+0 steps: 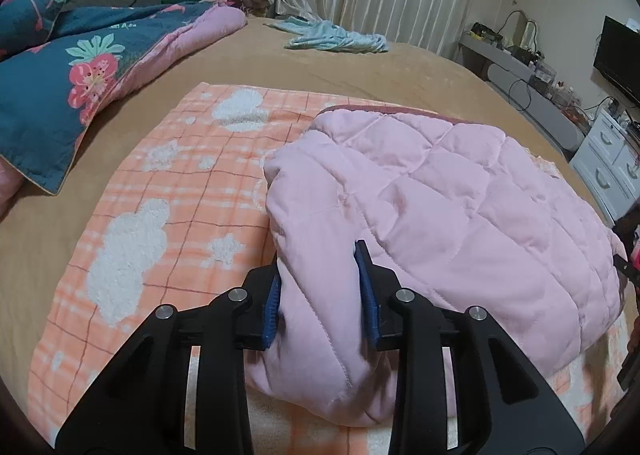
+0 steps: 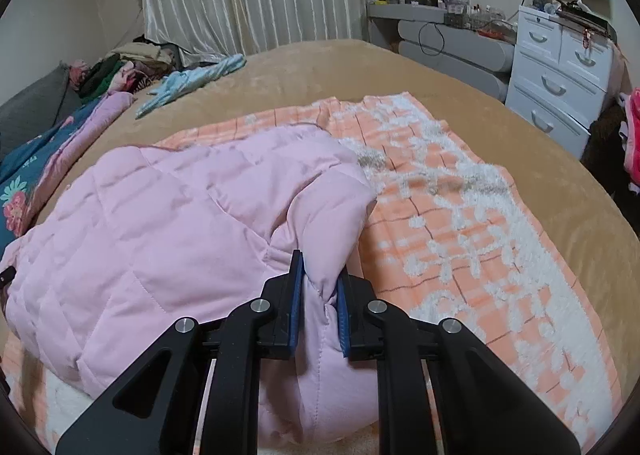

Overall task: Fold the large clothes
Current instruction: 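Grasp the folded jacket edge with the right tool and tuck it under, then open the right tool and pull both tools back from the bundle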

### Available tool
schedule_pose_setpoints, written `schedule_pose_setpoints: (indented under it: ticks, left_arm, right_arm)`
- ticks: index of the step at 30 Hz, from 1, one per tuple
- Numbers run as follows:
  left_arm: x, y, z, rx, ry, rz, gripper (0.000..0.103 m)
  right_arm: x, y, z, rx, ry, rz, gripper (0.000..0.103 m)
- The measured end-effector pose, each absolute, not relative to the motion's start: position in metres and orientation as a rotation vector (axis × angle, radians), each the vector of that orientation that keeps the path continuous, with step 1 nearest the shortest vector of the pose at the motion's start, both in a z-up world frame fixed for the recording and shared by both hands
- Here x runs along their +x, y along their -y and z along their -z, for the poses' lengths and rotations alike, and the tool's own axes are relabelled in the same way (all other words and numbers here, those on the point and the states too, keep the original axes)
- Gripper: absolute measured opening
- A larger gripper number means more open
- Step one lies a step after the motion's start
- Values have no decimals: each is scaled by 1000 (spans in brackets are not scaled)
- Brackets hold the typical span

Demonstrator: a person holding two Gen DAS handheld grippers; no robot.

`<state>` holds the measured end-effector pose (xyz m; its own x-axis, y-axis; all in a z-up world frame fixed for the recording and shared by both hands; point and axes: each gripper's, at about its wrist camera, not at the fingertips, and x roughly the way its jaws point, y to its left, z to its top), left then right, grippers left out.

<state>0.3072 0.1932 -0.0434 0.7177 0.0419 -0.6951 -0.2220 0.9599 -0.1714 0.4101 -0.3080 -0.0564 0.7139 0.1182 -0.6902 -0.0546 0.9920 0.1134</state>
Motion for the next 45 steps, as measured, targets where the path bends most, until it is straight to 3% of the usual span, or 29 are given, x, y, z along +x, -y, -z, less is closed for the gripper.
schedule_pose_setpoints:
  ticks: [8, 14, 15, 16, 18, 22, 25, 45]
  left_arm:
    - [313, -194, 50, -250, -789, -162, 29]
    - [309, -194, 51, -248, -807, -184, 39]
    - [307, -195, 50, -245, -810, -189, 40]
    - [307, -195, 49, -245, -813, -192, 44]
    - [303, -195, 45, -247, -817, -195, 54]
    - [293, -195, 38, -264, -822, -192, 74]
    - [281, -195, 30, -289, -811, -200, 94]
    - [198, -160, -34, -279, -698, -144, 94]
  right_arm:
    - [415, 310, 69, 123, -824, -76, 17]
    - [408, 313, 68, 118, -833, -61, 31]
    - [406, 314, 67, 126, -837, -64, 42]
    - [403, 315, 66, 138, -839, -77, 61]
    - [397, 316, 63, 151, -840, -93, 81]
    - [380, 313, 54, 121, -811, -111, 95]
    - [363, 312, 44, 112, -780, -126, 98]
    - [266, 306, -31, 92, -624, -184, 99]
